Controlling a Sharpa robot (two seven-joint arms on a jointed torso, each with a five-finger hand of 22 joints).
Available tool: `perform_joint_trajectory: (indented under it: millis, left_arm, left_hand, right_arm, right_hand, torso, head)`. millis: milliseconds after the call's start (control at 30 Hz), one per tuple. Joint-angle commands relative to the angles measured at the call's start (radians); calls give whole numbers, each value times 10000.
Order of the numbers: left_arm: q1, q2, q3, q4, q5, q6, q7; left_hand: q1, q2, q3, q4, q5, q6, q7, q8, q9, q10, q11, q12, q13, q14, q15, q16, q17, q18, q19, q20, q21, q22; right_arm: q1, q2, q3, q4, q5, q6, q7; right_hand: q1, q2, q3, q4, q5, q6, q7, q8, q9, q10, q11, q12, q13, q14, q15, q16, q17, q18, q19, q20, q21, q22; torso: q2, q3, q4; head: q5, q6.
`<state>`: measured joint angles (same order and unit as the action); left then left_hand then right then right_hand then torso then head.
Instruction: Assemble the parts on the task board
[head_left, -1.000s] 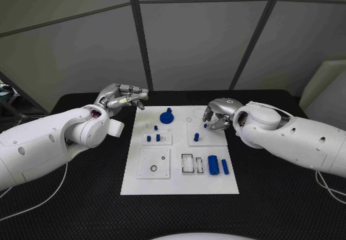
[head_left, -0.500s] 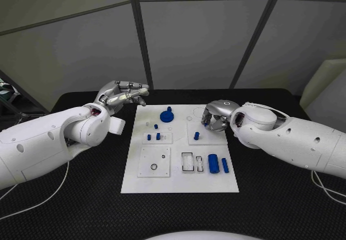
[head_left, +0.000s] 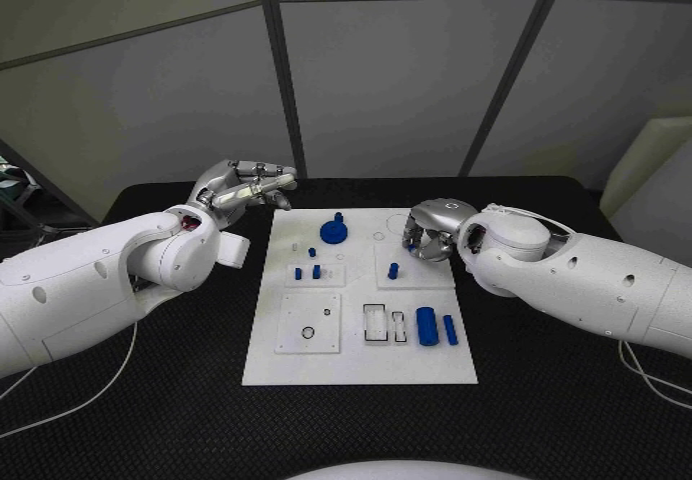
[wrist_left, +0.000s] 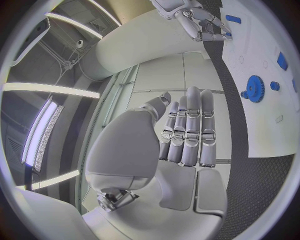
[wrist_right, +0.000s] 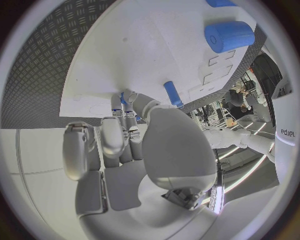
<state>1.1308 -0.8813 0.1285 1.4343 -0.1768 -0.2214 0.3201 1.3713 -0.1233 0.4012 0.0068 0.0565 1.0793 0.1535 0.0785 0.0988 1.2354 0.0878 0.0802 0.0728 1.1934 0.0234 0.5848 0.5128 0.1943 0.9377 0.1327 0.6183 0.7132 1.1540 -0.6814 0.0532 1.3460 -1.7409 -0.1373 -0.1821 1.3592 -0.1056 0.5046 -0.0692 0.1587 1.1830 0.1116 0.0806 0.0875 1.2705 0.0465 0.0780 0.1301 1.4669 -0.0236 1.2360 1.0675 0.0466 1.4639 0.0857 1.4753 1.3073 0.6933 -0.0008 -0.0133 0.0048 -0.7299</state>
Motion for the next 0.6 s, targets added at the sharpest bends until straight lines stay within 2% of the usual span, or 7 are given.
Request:
perform_joint_trajectory:
  millis: [33,233,333,433,500,600]
  left_arm:
    - [13,-2,9,-17,82,76,159]
    - [13,2,9,-66,82,50,136]
    - [13,15,9,-98,82,64,148]
    - [13,36,9,-157,82,64,166]
    - [13,47,9,-196,82,52,185]
    - [13,57,9,-219,82,47,205]
  left_hand:
    - [27,34,-54,-6,-46,15,51,-38,1,12,56,-41,9,-51,23,-62,-20,-123,56,24,-42,-16]
    - [40,36,-58,-17,-47,15,51,-40,1,10,56,-42,9,-49,23,-72,-24,-123,61,23,-51,-23]
    - [117,58,-53,-73,-44,12,56,-48,0,4,57,-47,9,-40,18,-106,-36,-121,85,18,-78,-42]
    - [128,62,-53,-81,-44,11,57,-49,0,3,58,-48,9,-39,18,-113,-38,-121,89,17,-83,-45]
    - [134,62,-55,-88,-44,10,58,-50,-1,2,58,-49,9,-39,18,-117,-40,-121,91,17,-86,-47]
    - [134,62,-55,-88,-44,10,58,-50,-1,2,58,-49,9,-39,18,-117,-40,-121,91,17,-86,-47]
  right_arm:
    - [-60,-20,-50,57,-248,-174,-207]
    - [-68,-233,-46,428,-273,-725,-208]
    - [-68,-390,-41,692,-261,-1012,-226]
    - [-67,-548,-32,960,-255,-1343,-242]
    - [-65,-655,-25,1136,-246,-1564,-256]
    - [-63,-782,-11,1340,-188,-1729,-277]
  right_hand:
    - [44,124,92,-35,-36,63,-3,21,25,58,5,12,6,193,-86,57,-2,-147,386,-73,55,1427]
    - [-15,75,200,-113,-36,40,12,-24,31,28,22,-49,-20,191,-82,66,-23,-156,405,-82,81,1464]
    - [-80,25,237,-138,-40,22,23,-49,34,10,35,-78,-34,186,-80,60,-52,-157,408,-83,85,1470]
    - [-106,1,254,-152,-38,19,24,-58,36,6,39,-87,-40,188,-82,75,-39,-161,416,-82,96,1484]
    - [-117,-12,262,-160,-38,19,23,-61,37,6,39,-91,-42,189,-82,81,-34,-164,422,-83,104,1496]
    - [-130,-23,271,-166,-39,23,23,-63,40,10,39,-92,-44,189,-83,82,-38,-166,426,-83,110,1503]
  torso:
    - [-8,8,-6]
    - [-16,16,-12]
    - [-24,5,-6]
    - [-30,11,-11]
    - [-21,0,-5]
    - [-27,0,-5]
  head:
    - [1,-1]
    - [8,5]
    - [3,19]
    - [1,44]
    - [-20,71]
    - [2,86]
